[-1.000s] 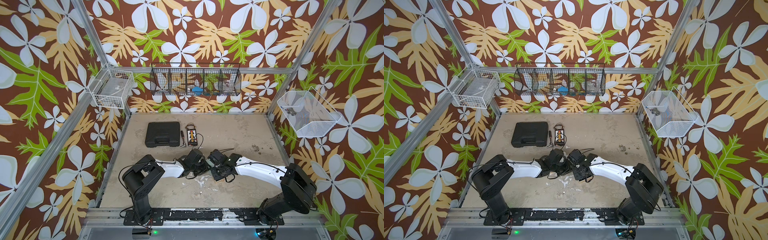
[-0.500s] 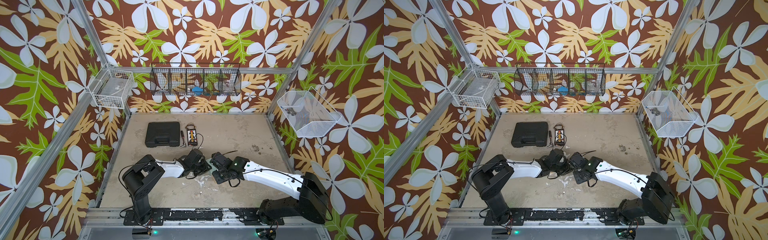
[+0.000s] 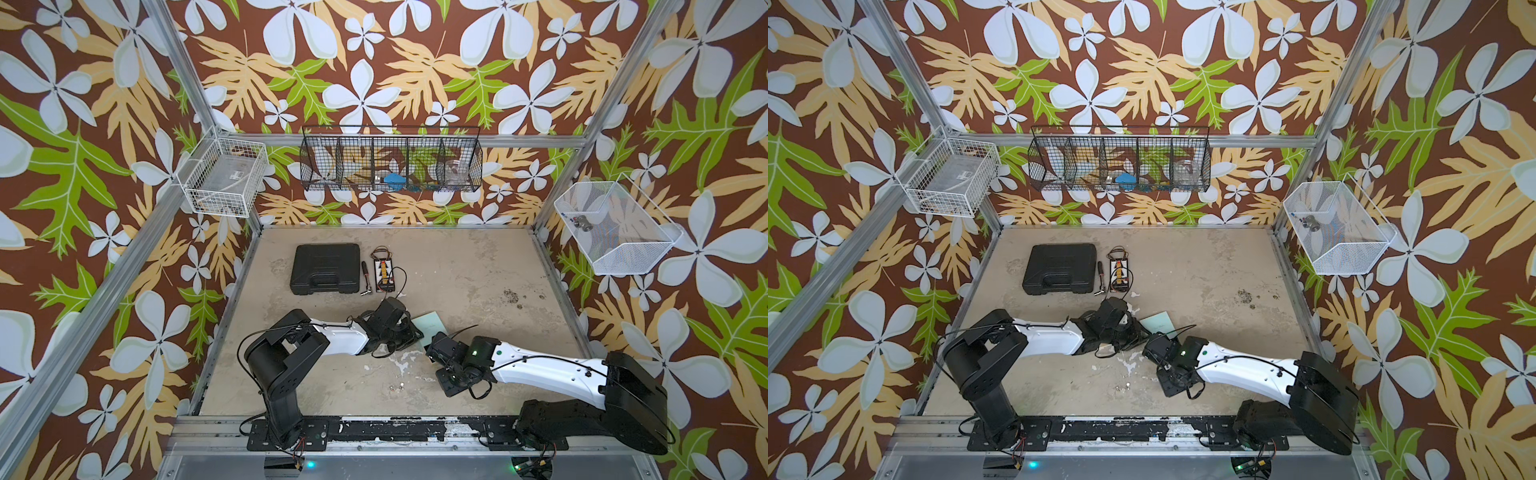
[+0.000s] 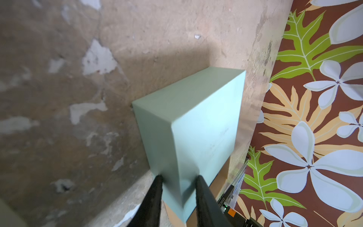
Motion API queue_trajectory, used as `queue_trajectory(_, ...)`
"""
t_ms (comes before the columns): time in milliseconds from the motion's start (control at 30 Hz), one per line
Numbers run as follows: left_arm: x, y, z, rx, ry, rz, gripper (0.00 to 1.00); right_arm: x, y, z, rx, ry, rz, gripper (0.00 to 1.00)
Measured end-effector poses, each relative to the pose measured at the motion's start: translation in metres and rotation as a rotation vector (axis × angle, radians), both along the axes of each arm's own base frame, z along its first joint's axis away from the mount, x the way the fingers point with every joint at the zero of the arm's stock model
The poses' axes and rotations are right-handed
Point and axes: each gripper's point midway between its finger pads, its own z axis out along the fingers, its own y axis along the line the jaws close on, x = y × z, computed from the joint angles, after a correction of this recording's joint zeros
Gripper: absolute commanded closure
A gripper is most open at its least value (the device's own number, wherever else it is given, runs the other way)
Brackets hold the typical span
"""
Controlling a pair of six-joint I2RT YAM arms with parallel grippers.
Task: Take out the earrings from the drawer-style jewelry box
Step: Place the earring at the center of the board, then pick up the earring from the drawer.
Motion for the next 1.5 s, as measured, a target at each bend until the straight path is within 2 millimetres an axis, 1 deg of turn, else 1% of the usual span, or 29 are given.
queue_trajectory(300,0.0,0.0,0.0,0.0,0.0,0.0,0.69,0.0,0.006,-0.011,0.001,0.019,0.003,0.85)
queue_trajectory(400,0.0,0.0,0.0,0.001,0.001,0.0,0.69,0.001,0.007,-0.013,-0.002,0.021,0.006,0.8)
queue_trajectory(633,0.0,-0.001,-0.001,0.0,0.0,0.0,0.69,0.003,0.01,-0.01,0.006,0.012,0.007,0.73)
queue_trajectory(733,0.0,0.0,-0.001,0.0,0.001,0.0,0.69,0.01,0.015,0.002,0.023,-0.02,0.005,0.72)
queue_trajectory(933,0.0,-0.001,-0.001,0.0,0.0,-0.001,0.69,0.033,0.025,0.043,0.074,-0.121,-0.015,0.72)
queue_trajectory(1067,0.0,-0.001,0.0,-0.001,0.0,-0.001,0.69,0.055,0.016,0.059,0.063,-0.177,-0.069,0.72)
queue_trajectory(1167,0.0,-0.001,0.0,-0.001,0.0,-0.001,0.69,0.07,0.008,0.064,0.041,-0.209,-0.105,0.72)
queue_trajectory(1233,0.0,-0.001,0.0,-0.001,-0.001,-0.001,0.69,0.077,0.004,0.061,0.015,-0.213,-0.111,0.73)
queue_trajectory(1367,0.0,-0.001,0.0,-0.001,-0.001,-0.001,0.69,0.082,-0.003,0.047,-0.033,-0.19,-0.113,0.73)
queue_trajectory(1500,0.0,0.0,0.0,-0.001,-0.001,-0.001,0.69,0.088,-0.007,0.038,-0.053,-0.178,-0.128,0.73)
